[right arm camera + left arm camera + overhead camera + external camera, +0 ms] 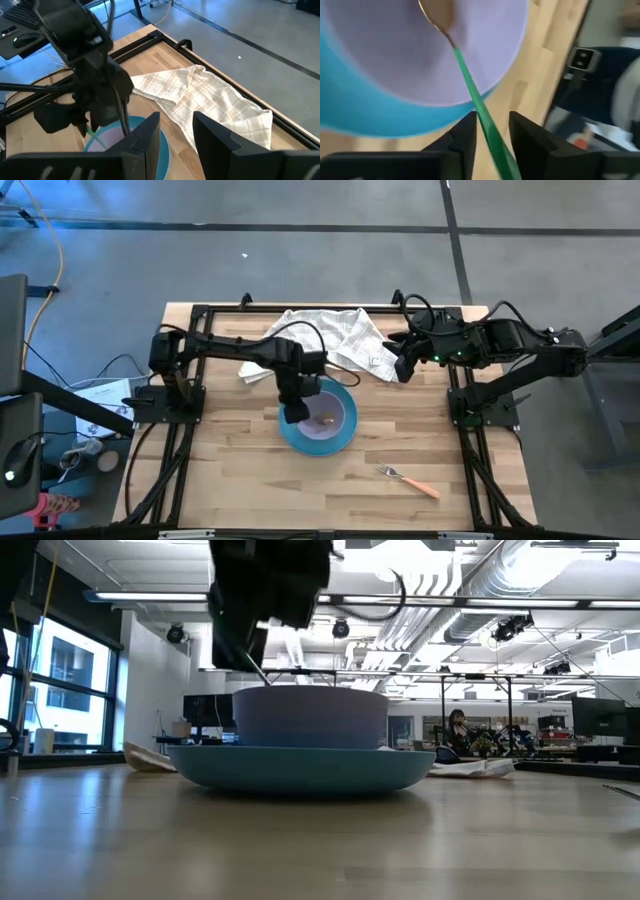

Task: Set table place
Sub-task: Put the green spoon into the purple bowl, then put the orange fork to the left of the blue plate

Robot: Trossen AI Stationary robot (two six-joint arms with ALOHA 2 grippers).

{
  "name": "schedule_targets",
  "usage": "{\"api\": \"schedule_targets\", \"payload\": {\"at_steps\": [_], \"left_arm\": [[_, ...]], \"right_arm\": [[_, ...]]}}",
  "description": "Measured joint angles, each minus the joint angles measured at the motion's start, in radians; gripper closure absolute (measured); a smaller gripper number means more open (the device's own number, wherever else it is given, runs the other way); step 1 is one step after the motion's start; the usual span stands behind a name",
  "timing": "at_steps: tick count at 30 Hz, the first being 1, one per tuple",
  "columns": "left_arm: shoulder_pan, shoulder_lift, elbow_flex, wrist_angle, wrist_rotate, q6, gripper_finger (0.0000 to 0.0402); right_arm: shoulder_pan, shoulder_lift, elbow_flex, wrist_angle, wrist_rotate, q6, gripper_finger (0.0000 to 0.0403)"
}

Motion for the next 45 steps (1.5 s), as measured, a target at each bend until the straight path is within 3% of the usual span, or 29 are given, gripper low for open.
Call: {"api": "schedule_targets", "payload": {"at_steps": [8,15,20,24,28,33,35,40,42,45], "left_arm": [[0.000,-0.001,0.132,-0.170,-0.240,0.046,0.0235],[0.000,-0.001,0.170,-0.183,-0.256,0.081,0.0219],[-0.010,-0.016,0.254,-0.208,-0.351,0.083,0.0257],[-0.038,-0.069,0.320,-0.288,-0.575,0.060,0.0317],[-0.068,-0.162,0.328,-0.361,-0.771,-0.006,0.0390],[-0.082,-0.333,0.328,-0.472,-0.915,-0.143,0.0394],[-0.093,-0.404,0.320,-0.486,-0.981,-0.195,0.0398],[-0.095,-0.614,0.262,-0.484,-1.014,-0.280,0.0399],[-0.091,-0.683,0.225,-0.484,-1.035,-0.315,0.0398],[-0.092,-0.779,0.161,-0.484,-1.064,-0.374,0.0400]], "right_arm": [[0.000,0.000,0.000,-0.009,-0.015,0.018,0.0295],[0.000,0.013,0.000,-0.126,-0.015,0.103,0.0295],[0.000,0.127,-0.001,-0.327,-0.015,0.242,0.0325],[0.000,0.258,-0.002,-0.320,-0.043,0.240,0.0390],[-0.007,0.388,-0.001,-0.278,-0.121,0.197,0.0400],[-0.028,0.516,-0.007,-0.272,-0.225,0.133,0.0402],[-0.045,0.526,-0.061,-0.196,-0.276,0.109,0.0403],[-0.103,0.427,-0.363,0.165,-0.486,0.156,0.0403],[-0.117,0.364,-0.476,0.313,-0.522,0.224,0.0403],[-0.100,0.263,-0.575,0.352,-0.523,0.311,0.0403]]}}
